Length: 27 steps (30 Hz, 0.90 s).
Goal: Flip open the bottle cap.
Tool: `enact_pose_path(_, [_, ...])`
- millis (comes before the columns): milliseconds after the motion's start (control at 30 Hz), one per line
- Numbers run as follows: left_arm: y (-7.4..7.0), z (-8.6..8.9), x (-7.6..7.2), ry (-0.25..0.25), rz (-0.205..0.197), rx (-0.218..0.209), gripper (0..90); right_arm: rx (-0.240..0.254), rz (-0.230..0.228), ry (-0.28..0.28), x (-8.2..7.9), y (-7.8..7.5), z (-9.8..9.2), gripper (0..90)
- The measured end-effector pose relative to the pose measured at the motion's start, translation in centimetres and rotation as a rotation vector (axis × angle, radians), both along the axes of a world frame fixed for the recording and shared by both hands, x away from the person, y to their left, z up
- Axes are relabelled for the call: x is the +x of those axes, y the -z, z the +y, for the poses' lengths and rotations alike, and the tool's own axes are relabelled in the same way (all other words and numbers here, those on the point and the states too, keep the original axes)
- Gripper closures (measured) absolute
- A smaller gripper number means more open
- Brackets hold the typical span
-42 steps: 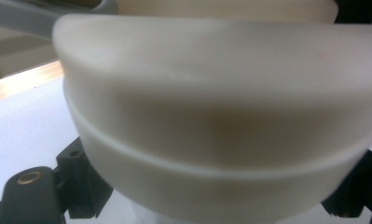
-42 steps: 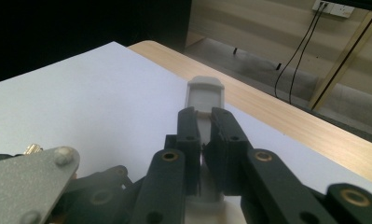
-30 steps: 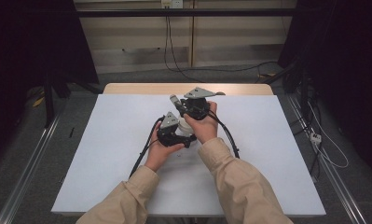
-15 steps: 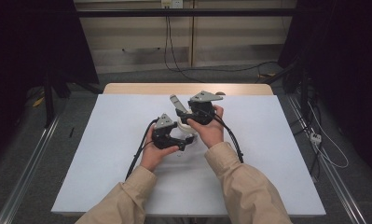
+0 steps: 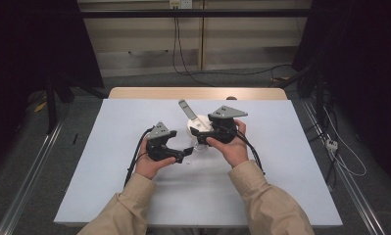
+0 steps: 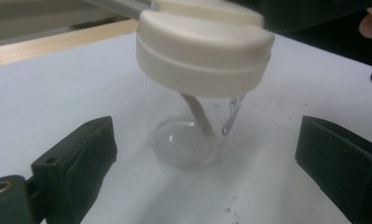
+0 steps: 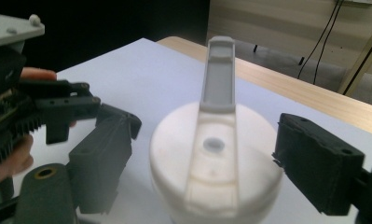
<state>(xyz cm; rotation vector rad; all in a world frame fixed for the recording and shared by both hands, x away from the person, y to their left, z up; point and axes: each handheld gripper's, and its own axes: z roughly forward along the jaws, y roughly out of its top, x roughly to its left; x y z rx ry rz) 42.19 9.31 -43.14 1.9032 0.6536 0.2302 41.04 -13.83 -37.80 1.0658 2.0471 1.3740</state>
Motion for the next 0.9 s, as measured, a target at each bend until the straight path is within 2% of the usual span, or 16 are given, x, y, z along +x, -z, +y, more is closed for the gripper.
enact_pose_path(200, [0.0,1.0,-0.9,-0.002,0.002,0.013,5.9,-0.021,-0.004,-0.005,-1.6,0.5,-1.6,15.5])
enact_pose_path(433, [0.2,2.5,-1.5,-0.01,0.009,0.02,6.0,-0.021,0.014,0.007,-3.3,1.7,-3.6,13.9])
enact_pose_path(867, [0.2,4.8,-2.8,-0.021,0.008,0.027,6.3,-0.031,0.032,0.028,-5.8,3.5,-6.7,13.4])
enact_pose_path(900, [0.3,5.0,-2.8,-0.017,0.002,0.04,6.3,-0.032,0.036,0.029,-5.9,3.6,-6.9,13.4])
